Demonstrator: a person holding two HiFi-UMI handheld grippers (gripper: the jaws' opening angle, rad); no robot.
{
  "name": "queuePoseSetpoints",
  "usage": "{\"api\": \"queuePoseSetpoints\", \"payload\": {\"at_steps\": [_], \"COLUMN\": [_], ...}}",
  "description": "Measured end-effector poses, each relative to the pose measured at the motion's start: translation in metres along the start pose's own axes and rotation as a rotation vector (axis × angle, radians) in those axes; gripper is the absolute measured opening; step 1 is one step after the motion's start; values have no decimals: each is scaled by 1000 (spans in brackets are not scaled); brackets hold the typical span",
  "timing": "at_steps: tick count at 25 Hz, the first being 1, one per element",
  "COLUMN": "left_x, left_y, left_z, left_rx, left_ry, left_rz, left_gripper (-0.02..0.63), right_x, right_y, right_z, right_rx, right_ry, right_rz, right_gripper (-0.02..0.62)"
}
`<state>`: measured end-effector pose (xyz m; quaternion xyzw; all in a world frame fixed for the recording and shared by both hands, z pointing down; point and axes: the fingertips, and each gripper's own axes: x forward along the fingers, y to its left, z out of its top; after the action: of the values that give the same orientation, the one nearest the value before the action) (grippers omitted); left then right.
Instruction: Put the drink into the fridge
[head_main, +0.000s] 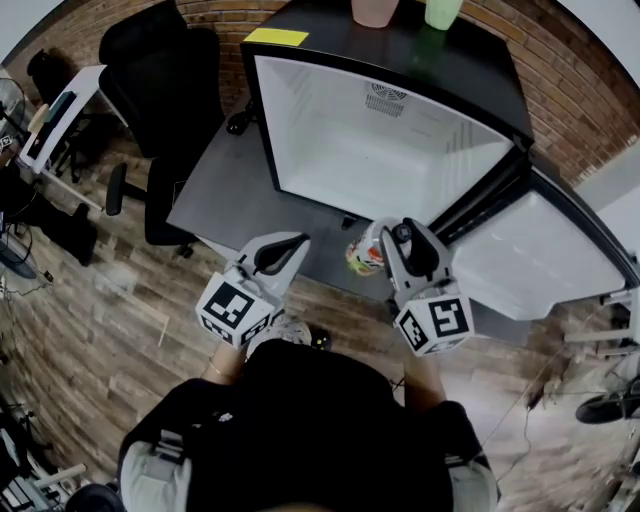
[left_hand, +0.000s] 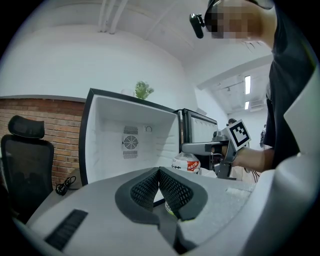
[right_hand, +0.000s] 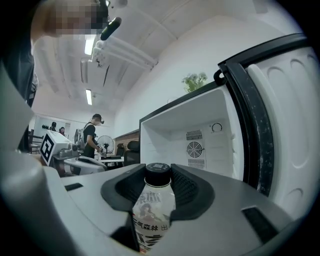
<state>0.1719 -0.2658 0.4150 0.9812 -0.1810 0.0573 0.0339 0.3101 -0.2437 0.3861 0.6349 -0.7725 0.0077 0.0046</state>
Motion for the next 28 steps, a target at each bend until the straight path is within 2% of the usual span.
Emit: {"api": "queuePoseSetpoints", "payload": {"at_steps": [8, 13, 28], "left_x": [12, 23, 43], "left_y": [30, 57, 109], "left_z": [2, 14, 15], "left_rx": [-6, 10, -7], "left_ry": [-1, -55, -51], "left_rz": [29, 41, 86], "left_gripper": [-3, -3, -3], "right_x": [42, 71, 132], "right_y": [-23, -36, -84], "right_z": [6, 7, -3], "right_rx": [-15, -25, -44], "right_ry": [-5, 5, 52], "right_rz": [-5, -2, -50], "right_gripper": [153, 153, 153]}}
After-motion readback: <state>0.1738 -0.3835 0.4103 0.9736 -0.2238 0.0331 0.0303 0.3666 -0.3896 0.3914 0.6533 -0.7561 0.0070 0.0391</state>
